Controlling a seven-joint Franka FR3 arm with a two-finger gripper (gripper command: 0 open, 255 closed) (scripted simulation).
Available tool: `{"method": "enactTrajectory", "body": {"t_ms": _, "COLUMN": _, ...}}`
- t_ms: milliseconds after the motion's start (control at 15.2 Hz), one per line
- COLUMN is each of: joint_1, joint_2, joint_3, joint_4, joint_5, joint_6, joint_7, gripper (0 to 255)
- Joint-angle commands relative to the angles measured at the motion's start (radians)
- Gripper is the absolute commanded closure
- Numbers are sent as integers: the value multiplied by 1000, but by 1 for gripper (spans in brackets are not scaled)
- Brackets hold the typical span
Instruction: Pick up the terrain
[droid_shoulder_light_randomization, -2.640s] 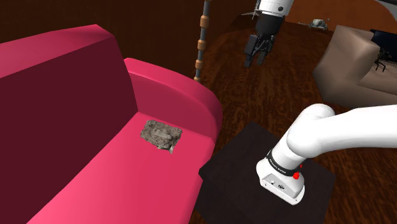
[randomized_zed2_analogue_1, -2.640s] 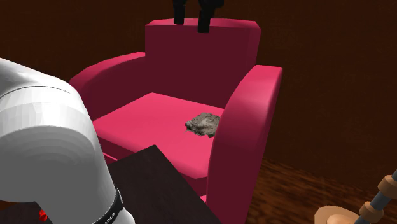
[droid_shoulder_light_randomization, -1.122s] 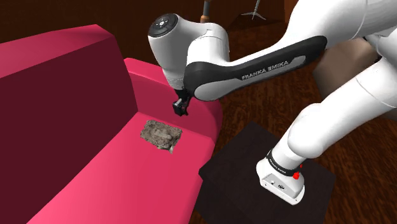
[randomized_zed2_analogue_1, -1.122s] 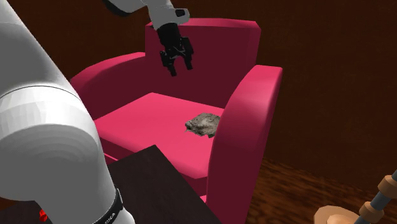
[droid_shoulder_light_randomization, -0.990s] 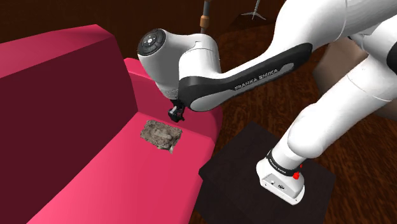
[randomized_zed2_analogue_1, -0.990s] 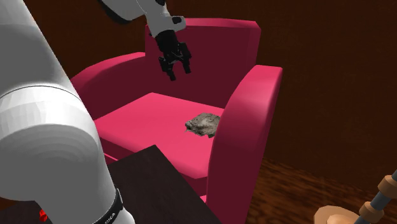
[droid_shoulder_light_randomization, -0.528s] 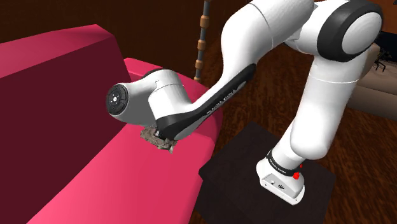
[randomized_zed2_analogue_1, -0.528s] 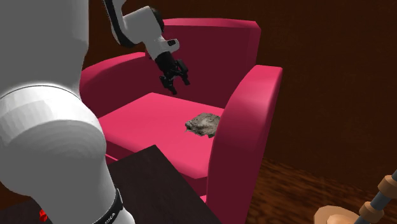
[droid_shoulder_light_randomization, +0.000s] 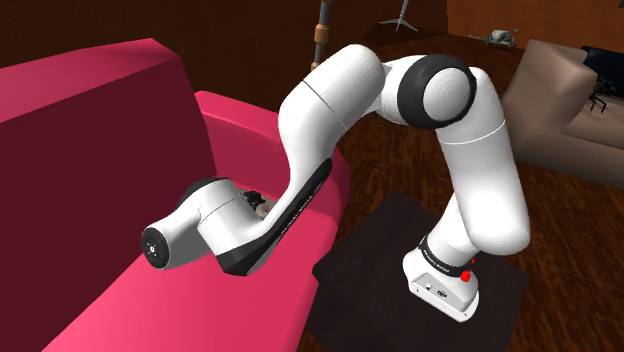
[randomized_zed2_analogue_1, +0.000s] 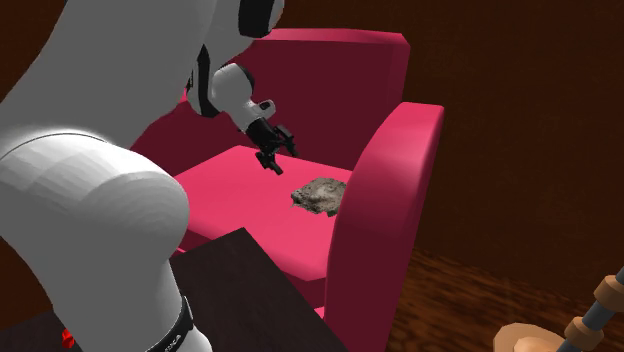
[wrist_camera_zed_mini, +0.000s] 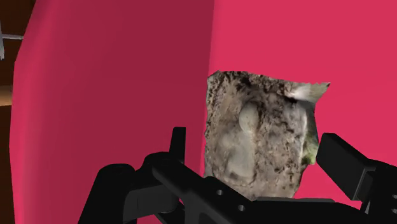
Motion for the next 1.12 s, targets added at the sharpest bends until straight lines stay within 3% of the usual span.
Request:
{"method": "enactTrajectory", "body": {"t_ms": 0, "joint_1": 61, "joint_2": 97, "joint_3": -41, "joint_4": 75, "joint_5": -57, "joint_6": -38, "joint_7": 4, "gripper": 0}}
{"method": "enactTrajectory", "body": {"t_ms": 198, "joint_1": 134, "joint_2": 219, "joint_3": -94, "joint_4": 177, "joint_5": -120, "joint_6": -79, "joint_7": -6, "gripper": 0}}
{"method": "enactTrajectory", "body": {"t_ms": 792, "joint_1": 154, "joint_2": 302, "joint_3": -119, "joint_4": 220, "joint_5": -143, "joint_6": -50, "joint_7": 22, "gripper": 0}}
{"method": "enactTrajectory", "body": {"t_ms": 858, "joint_1": 154, "joint_2": 302, "joint_3": -119, "joint_4": 219, "joint_5": -143, "joint_6": -50, "joint_7": 23, "gripper": 255}}
{"method": "enactTrajectory", "body": {"t_ms": 1056, "joint_1": 153, "joint_2": 301, "joint_3": -119, "joint_4": 220, "joint_5": -143, "joint_6": -50, "joint_7": 22, "gripper": 255}}
